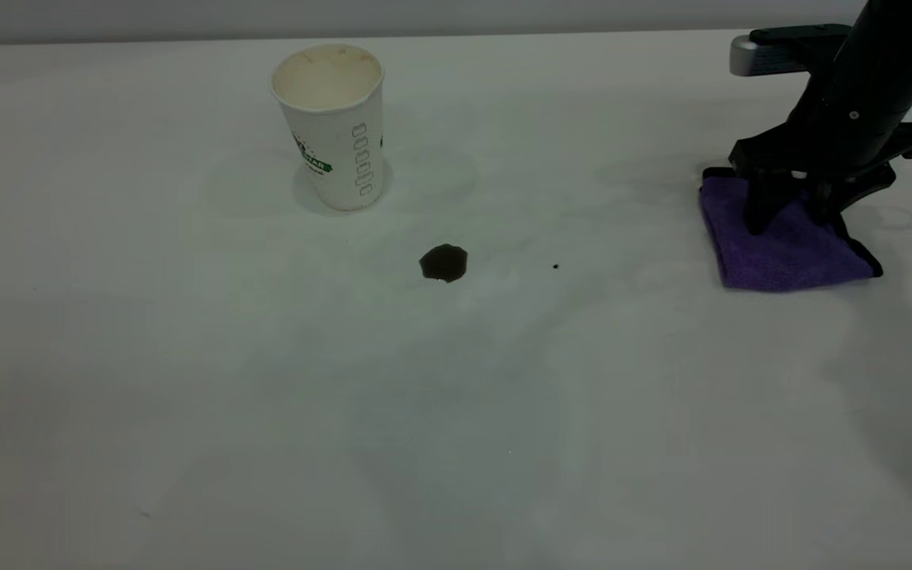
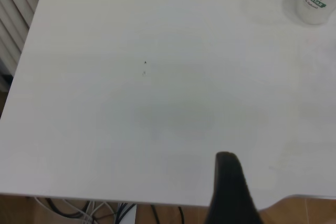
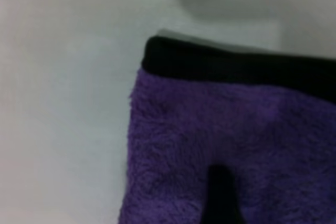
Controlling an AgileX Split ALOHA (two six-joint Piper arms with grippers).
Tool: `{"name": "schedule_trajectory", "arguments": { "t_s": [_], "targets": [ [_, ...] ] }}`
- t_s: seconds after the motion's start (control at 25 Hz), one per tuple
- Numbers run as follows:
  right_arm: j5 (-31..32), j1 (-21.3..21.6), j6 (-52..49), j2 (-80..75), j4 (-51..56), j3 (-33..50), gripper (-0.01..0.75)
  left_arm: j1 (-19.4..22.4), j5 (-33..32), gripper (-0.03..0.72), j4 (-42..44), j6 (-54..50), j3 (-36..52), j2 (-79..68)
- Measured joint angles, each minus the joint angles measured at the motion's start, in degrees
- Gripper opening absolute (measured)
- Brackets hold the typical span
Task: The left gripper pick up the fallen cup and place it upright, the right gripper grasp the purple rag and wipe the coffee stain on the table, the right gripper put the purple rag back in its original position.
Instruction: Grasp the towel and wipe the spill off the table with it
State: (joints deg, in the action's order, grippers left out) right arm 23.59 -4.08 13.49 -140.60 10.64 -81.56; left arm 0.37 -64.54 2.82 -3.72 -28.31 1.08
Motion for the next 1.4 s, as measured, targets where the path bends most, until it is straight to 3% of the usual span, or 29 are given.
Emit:
{"name": "schedule_trajectory", "arguments": {
  "t_s": [0.12,0.32,0.36,0.52,0.8,1.2,1.4],
  "targets": [
    [0.23,0.11,0.00,-0.63,0.09,-0.28,0.450,0.00,0.00,0.559,0.00,0.00,0.00,0.00],
    [1.48,0.11,1.41,-0.95,4.97,-0.77,0.105,0.00,0.00,0.559,0.00,0.03,0.00,0.00],
    [1.95,-0.06,2.57,-0.95,5.89,-0.93,0.071,0.00,0.00,0.559,0.00,0.03,0.00,0.00],
    [6.90,-2.80,6.66,-0.89,9.29,-3.26,0.053,0.00,0.00,0.559,0.05,0.03,0.00,0.00],
    [14.65,-13.25,7.49,0.06,10.78,-12.35,0.053,0.00,0.00,0.559,0.05,0.03,0.00,0.00],
    [14.50,-26.26,7.49,-2.57,10.97,-17.58,0.053,0.00,-0.05,0.559,0.05,0.03,0.00,0.00],
    [10.88,-31.05,7.44,-4.30,11.86,-17.69,0.053,0.00,-0.05,0.559,0.05,0.03,0.00,0.00]
  ]
}}
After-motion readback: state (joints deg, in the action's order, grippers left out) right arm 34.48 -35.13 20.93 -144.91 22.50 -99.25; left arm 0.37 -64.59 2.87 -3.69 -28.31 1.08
